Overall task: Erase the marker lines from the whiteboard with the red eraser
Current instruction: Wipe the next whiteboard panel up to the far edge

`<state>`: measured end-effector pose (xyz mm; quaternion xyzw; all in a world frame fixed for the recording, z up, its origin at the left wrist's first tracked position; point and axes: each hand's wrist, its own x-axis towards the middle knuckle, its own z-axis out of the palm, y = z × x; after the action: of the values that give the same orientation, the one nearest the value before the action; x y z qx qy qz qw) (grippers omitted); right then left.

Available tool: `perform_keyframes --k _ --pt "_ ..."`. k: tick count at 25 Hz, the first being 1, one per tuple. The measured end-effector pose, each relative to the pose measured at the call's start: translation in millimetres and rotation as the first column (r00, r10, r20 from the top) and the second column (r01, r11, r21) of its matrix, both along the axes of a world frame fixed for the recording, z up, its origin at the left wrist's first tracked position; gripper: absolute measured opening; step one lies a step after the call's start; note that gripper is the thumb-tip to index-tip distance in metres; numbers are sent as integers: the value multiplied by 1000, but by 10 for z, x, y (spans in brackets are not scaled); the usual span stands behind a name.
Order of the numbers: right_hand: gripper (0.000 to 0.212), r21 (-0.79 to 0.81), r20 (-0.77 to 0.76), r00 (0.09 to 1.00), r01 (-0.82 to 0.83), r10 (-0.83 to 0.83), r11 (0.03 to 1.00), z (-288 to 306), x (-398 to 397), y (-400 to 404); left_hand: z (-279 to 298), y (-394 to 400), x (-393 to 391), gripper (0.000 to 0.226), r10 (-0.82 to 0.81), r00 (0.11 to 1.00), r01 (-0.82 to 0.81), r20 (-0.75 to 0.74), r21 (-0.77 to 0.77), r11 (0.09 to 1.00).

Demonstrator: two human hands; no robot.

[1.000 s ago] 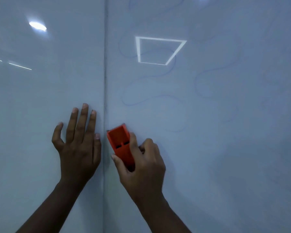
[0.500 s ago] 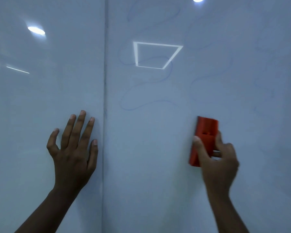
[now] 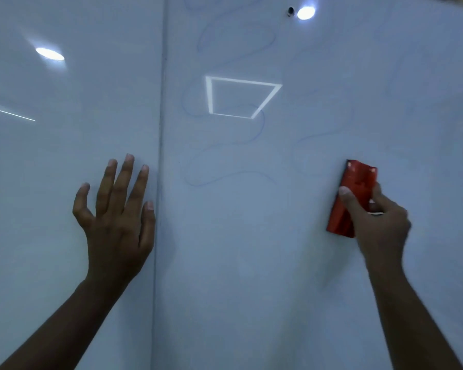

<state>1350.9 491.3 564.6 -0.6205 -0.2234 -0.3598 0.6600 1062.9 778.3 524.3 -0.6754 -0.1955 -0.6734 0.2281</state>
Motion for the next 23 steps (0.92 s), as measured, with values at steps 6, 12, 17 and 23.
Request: perform_keyframes --k 6,12,17,23 --pt "72 -250 229 973 27 32 968 -589 -855 632 -177 72 97 55 32 999 -32 -1 -11 999" --pt "69 -376 498 867 189 26 907 -306 -1485 1179 -284 51 125 57 46 999 -46 -3 -19 999" --pt "71 -331 472 881 181 -3 926 570 -1537 1301 -297 -21 35 56 72 997 -72 -8 -10 997" --pt "70 -348 592 806 226 26 910 198 -1542 1267 120 -21 -113 54 91 996 -91 24 -4 996"
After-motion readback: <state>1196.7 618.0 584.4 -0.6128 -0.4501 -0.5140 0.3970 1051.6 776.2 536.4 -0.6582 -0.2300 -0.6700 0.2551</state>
